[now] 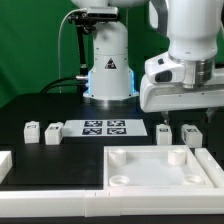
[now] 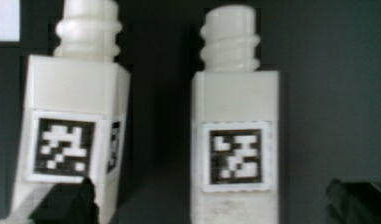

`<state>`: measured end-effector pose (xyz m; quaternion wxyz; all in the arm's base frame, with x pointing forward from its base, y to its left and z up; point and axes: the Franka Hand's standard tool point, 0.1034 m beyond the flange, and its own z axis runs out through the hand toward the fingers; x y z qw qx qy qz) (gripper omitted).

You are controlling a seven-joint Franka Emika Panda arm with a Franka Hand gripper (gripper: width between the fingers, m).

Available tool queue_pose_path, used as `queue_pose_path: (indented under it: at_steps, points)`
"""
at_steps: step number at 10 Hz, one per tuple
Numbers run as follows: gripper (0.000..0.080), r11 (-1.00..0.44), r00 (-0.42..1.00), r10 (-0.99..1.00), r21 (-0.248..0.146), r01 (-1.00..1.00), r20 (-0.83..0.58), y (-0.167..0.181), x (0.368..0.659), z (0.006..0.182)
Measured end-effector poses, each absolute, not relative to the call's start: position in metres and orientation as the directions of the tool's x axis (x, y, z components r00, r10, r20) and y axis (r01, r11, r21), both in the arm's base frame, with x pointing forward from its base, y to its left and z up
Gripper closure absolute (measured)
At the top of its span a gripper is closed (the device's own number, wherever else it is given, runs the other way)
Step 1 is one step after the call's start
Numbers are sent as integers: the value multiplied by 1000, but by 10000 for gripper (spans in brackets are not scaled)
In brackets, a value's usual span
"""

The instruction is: Assemble one leg

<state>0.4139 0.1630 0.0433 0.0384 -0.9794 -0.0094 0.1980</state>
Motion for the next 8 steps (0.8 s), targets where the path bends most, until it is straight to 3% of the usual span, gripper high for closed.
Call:
queue_pose_path:
  at_steps: [3, 6, 8]
  points:
    - [151, -997, 767, 63, -75, 19, -638, 175, 407, 45]
    - [151, -997, 581, 68, -72, 16, -811, 171, 399, 31]
    - [151, -997, 608, 66, -74, 11, -791, 172, 405, 21]
